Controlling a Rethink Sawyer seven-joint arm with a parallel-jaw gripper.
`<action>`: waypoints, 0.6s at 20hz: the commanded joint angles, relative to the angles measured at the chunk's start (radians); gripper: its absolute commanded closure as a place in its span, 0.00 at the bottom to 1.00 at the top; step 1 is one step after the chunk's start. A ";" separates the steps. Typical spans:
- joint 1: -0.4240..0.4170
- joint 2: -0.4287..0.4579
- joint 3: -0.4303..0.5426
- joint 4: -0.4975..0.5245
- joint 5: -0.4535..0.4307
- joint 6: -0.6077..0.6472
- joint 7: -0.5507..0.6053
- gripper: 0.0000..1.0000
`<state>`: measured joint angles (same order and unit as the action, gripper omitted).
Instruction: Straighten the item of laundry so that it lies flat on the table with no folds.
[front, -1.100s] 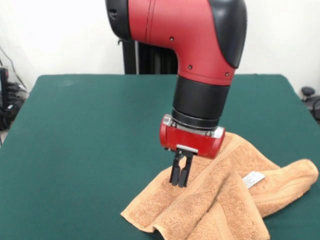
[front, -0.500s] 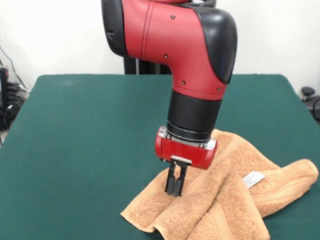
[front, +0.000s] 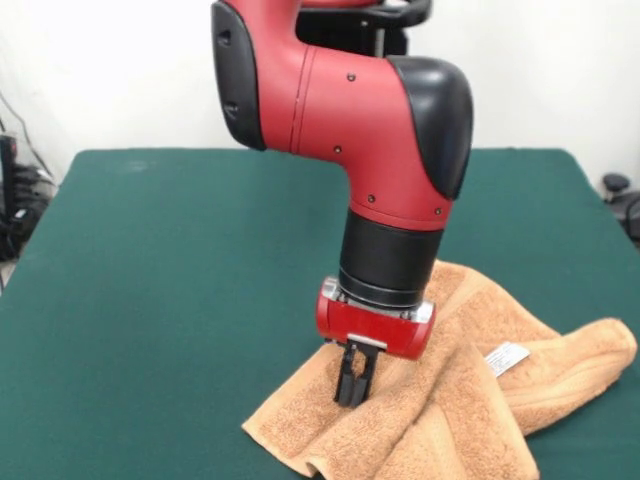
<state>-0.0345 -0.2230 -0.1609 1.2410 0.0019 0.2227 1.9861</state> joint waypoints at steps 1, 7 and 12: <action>0.039 0.052 0.064 -0.028 0.030 -0.020 0.145 1.00; 0.036 0.063 0.064 -0.040 0.026 -0.021 0.143 1.00; 0.025 0.036 0.070 -0.012 0.011 0.011 0.121 1.00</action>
<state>-0.0332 -0.2098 -0.1616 1.2146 0.0017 0.2229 1.9861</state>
